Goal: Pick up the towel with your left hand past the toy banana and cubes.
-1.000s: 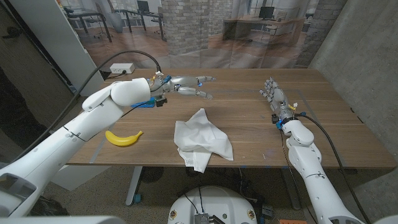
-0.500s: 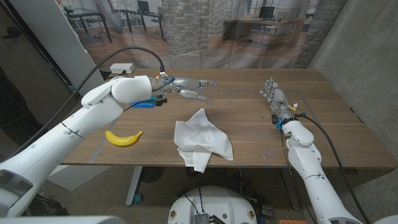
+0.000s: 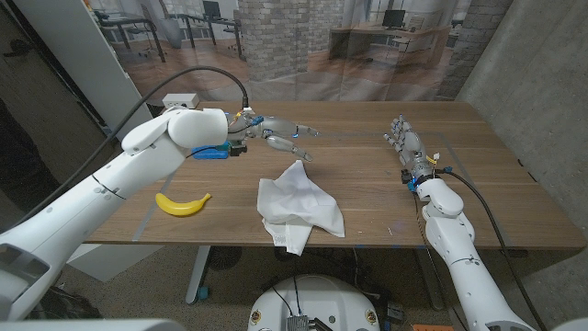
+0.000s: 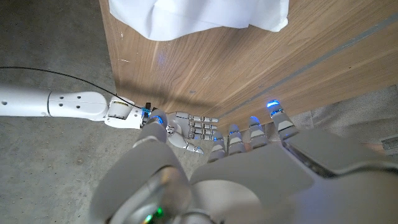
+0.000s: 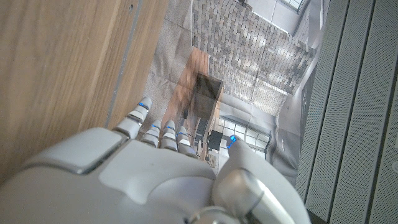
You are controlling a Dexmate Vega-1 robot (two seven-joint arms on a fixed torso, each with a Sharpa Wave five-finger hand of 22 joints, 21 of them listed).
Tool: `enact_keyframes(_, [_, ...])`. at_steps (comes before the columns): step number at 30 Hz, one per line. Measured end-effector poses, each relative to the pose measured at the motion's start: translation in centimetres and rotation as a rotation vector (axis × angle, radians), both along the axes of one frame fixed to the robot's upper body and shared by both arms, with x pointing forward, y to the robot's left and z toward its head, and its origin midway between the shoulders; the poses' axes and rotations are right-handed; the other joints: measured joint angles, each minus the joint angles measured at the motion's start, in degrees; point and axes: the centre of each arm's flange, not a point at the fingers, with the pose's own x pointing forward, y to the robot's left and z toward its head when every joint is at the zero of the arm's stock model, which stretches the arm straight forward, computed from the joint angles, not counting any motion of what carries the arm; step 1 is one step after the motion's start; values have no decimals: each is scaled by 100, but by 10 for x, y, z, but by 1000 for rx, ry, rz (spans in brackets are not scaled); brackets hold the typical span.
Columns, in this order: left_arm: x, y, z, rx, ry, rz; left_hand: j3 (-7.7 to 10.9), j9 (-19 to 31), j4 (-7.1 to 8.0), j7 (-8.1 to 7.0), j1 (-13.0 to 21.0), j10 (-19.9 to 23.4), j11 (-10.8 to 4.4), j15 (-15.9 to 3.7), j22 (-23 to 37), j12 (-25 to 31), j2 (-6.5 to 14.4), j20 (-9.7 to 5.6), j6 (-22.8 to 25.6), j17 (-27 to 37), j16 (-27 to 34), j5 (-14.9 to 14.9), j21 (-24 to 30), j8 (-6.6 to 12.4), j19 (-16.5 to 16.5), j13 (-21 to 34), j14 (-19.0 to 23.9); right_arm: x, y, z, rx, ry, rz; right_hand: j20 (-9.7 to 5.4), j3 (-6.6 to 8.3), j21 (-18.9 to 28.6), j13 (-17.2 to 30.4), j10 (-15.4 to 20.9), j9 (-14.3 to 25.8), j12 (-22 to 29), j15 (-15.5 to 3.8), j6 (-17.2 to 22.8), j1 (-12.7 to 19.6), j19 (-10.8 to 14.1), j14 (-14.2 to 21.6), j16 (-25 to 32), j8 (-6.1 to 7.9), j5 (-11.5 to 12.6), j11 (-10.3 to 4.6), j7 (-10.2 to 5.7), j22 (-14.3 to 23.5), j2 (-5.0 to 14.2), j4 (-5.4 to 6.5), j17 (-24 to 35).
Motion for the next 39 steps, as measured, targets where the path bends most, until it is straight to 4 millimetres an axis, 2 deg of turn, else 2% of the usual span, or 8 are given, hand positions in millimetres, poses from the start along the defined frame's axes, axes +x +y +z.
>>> enact_keyframes(4, [0,-1,0,14,12,7,0,0,0,11,23,268,18,-10,0,50,-24,13,267,0,22,0,0,44,94,16,170,0,0,0,0,0,1,0,0,0,0,17,0,0,0,5,0,0,0,0,0,0,17,-5,0,0,0,0])
enact_keyframes(8, [0,-2,0,35,25,15,0,0,0,31,90,369,31,-82,0,71,-5,8,304,0,22,0,-41,44,135,16,242,1,1,0,-1,1,2,0,25,0,0,17,0,0,0,30,0,0,0,0,0,0,17,-30,0,0,-24,0])
enact_keyframes(10, [0,-3,-1,42,31,19,0,0,1,10,97,422,23,-57,0,89,-9,12,326,0,22,0,-41,44,155,16,268,1,1,0,-1,1,2,0,24,0,0,17,0,0,13,30,0,0,13,0,0,0,17,-29,0,0,-24,0])
enact_keyframes(17, [2,-4,0,77,53,40,0,0,1,3,177,485,22,-77,0,93,72,-19,419,1,22,0,-41,44,186,16,354,1,1,0,-1,2,3,22,24,0,0,17,0,0,23,29,0,22,23,0,0,25,17,-30,0,0,-24,0])
enact_keyframes(25, [3,-7,-1,118,61,60,33,0,-31,12,316,556,-49,-116,1,92,119,-26,510,1,22,0,-62,44,240,16,393,2,1,0,-1,5,4,31,24,0,0,38,0,0,41,60,0,31,41,0,0,24,39,-60,0,0,-24,-13])
enact_keyframes(35, [1,-11,-1,165,49,81,93,0,-113,21,670,695,-81,-140,1,90,16,-71,723,1,22,-1,-62,89,383,15,474,2,1,-1,0,9,5,31,24,0,0,48,0,0,41,60,0,31,41,0,0,24,48,-60,0,0,-24,-13])
enact_keyframes(39, [1,-12,-2,184,43,90,111,0,-143,3,843,753,-102,-123,1,90,-45,-82,808,1,22,14,-84,89,408,15,510,3,1,-2,0,11,6,31,23,0,0,48,0,0,41,60,2,31,41,0,0,24,48,-60,0,2,-71,-12])
